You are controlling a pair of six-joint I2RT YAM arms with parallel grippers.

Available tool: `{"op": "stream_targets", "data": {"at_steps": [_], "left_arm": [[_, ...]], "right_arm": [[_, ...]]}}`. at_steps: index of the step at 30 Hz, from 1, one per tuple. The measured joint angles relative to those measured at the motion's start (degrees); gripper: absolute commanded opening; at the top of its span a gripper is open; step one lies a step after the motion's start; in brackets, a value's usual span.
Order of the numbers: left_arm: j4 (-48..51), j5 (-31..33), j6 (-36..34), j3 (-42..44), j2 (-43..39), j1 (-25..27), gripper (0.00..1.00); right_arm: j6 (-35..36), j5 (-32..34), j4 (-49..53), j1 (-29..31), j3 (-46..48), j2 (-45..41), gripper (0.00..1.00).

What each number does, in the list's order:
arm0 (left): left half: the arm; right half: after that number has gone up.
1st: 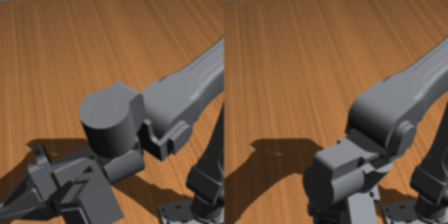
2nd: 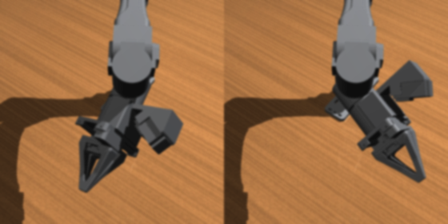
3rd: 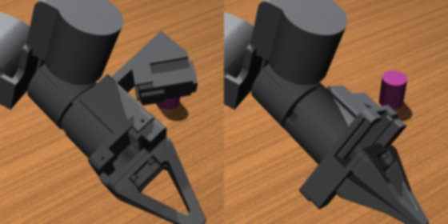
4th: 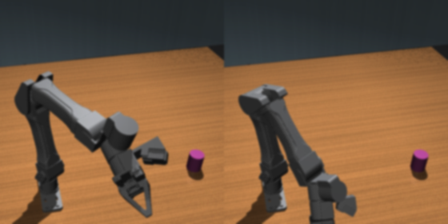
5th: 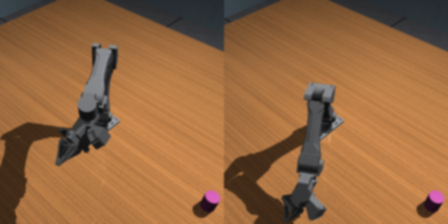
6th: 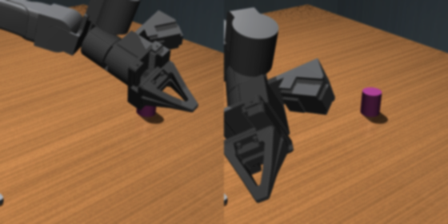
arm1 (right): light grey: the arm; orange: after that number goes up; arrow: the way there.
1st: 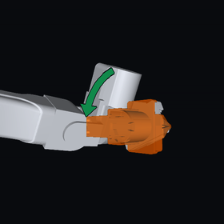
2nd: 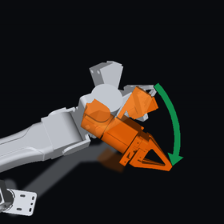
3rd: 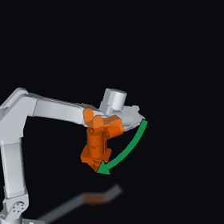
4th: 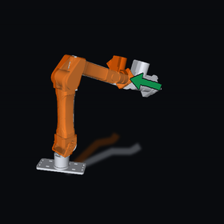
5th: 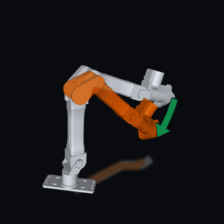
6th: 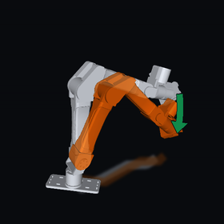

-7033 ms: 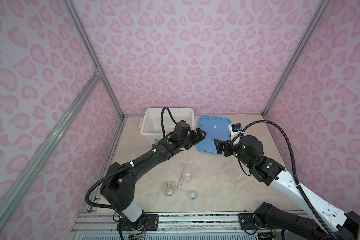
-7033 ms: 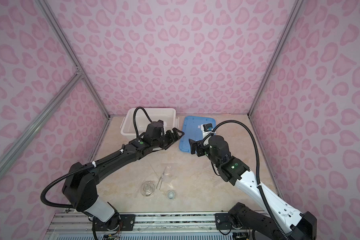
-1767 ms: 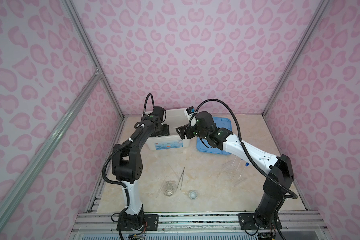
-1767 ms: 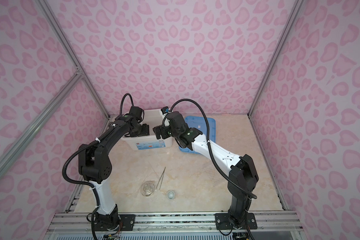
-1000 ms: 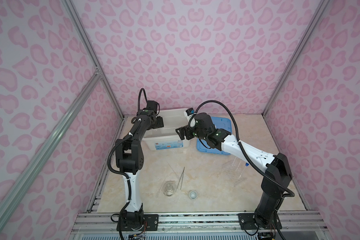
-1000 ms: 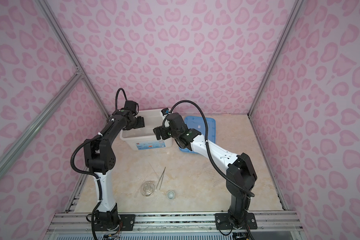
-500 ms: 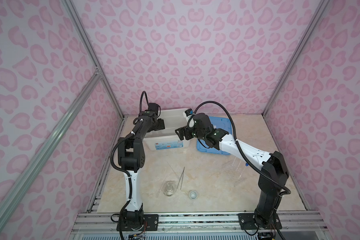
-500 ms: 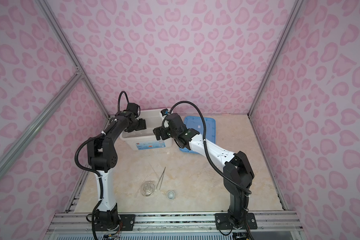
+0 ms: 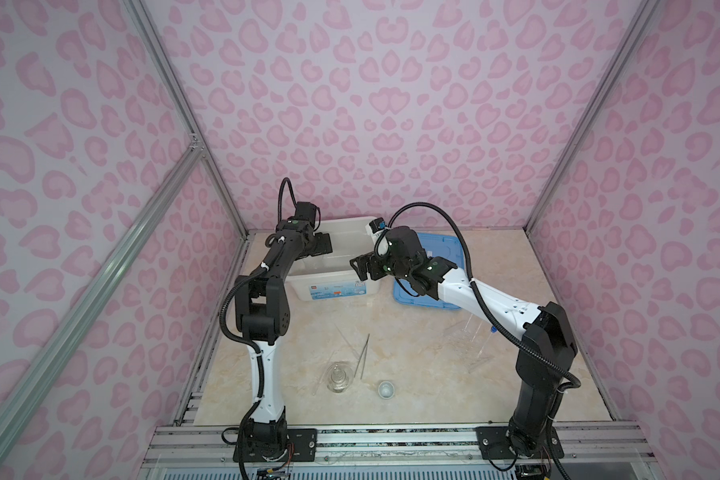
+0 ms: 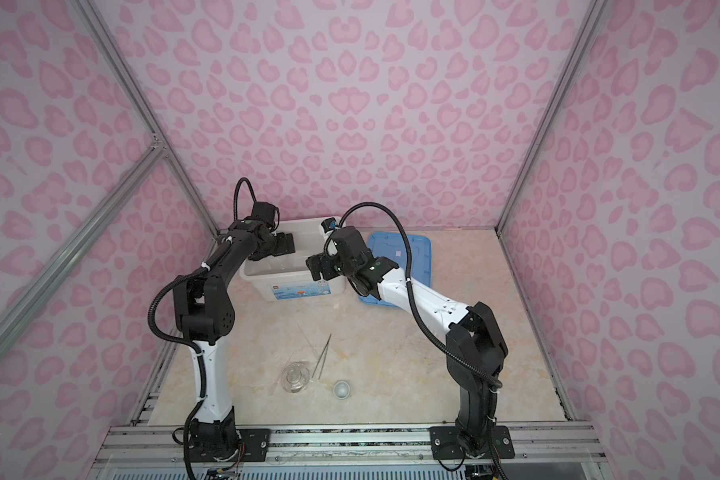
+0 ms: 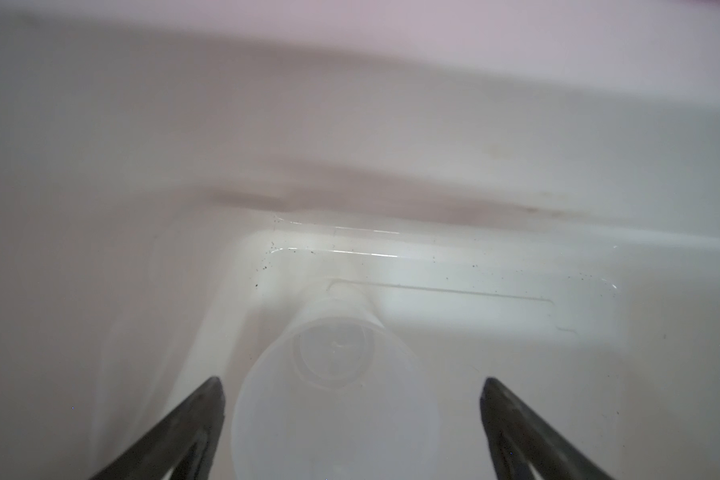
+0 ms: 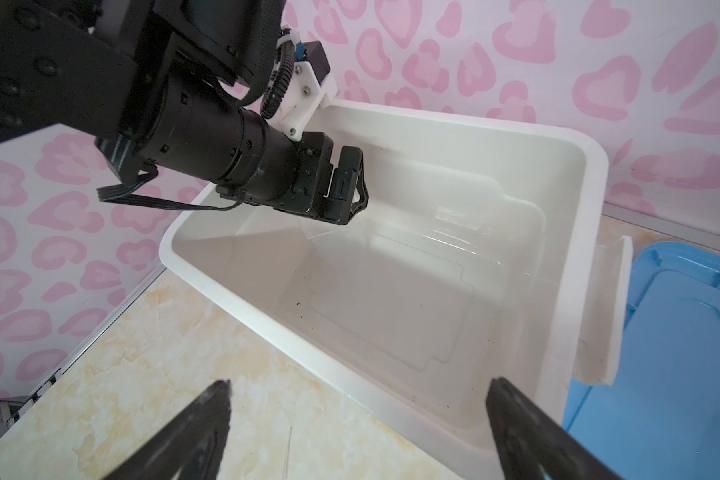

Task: Organize the chemistry lab equipment
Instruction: 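Open the left gripper to release the beaker inside the bin, then move the left gripper down to the small glass flask on the table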

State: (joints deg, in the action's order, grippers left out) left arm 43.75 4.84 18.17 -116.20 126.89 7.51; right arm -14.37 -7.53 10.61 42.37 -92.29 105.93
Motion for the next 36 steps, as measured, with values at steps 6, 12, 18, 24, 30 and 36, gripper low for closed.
{"op": "stream_targets", "data": {"at_steps": [6,12,18,24,30,36], "left_arm": [[0.1,-2.2,0.5,-0.2,-2.0,0.0,0.97],[1.5,-4.7,0.8,-0.2,-6.6,0.4,0.97],[3.6,-8.1,0.3,1.3,-16.5,1.6,0.97],[7.5,-9.8,-1.4,-2.2,-25.2,4.5,0.97],[12.0,-12.5,-1.7,0.9,-28.9,7.7,0.97],[13.9,-12.2,-3.0,12.2,-36.3,14.1,0.97]], "right_arm": [[0.1,0.0,0.0,0.0,0.2,-2.0,0.99],[1.6,0.0,0.0,0.0,1.2,-5.2,0.99],[4.1,0.0,0.3,0.0,3.7,-9.2,0.99],[7.0,0.0,0.4,0.1,11.1,-16.0,0.99],[8.6,-1.1,0.5,1.1,17.0,-23.4,0.99],[8.6,-1.7,1.2,1.9,20.3,-28.9,0.98]]}}
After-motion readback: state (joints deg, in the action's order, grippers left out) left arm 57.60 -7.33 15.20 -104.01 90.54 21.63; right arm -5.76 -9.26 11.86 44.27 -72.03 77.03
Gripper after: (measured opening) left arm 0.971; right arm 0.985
